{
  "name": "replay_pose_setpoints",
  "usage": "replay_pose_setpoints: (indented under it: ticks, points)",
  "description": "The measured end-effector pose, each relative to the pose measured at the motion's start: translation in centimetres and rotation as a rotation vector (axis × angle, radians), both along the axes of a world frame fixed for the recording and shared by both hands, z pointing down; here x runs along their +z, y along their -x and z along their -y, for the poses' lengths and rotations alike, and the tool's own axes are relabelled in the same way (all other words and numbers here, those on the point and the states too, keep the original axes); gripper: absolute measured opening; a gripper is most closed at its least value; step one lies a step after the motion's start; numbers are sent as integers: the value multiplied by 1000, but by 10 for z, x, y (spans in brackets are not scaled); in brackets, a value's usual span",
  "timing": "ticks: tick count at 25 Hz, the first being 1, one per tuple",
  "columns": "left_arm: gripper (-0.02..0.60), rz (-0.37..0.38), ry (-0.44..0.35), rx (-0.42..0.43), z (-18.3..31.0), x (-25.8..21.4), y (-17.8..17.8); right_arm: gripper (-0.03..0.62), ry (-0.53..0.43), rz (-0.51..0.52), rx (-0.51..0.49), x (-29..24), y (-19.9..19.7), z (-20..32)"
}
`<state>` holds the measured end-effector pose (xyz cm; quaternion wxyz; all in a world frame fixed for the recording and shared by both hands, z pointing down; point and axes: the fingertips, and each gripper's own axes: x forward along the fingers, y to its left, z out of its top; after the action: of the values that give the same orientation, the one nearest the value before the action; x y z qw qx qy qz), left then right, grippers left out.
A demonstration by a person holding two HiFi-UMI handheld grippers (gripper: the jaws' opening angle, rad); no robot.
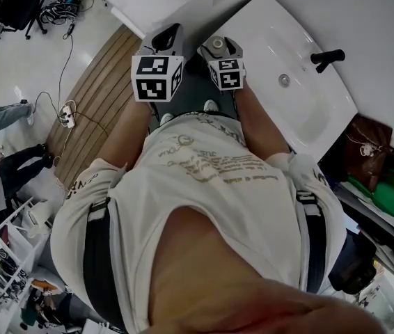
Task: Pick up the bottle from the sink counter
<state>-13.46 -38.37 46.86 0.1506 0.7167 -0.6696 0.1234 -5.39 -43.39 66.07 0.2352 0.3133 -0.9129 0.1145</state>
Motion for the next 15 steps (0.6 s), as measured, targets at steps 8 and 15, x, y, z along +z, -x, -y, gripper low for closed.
replay_pose_setpoints:
  ticks: [8, 15]
  points:
    - [21, 10, 11, -8, -6, 2, 2, 310, 25, -43, 5, 22, 5, 3]
    - [21, 8, 8, -35, -14, -1, 15, 310, 4, -92, 15, 31, 9, 9]
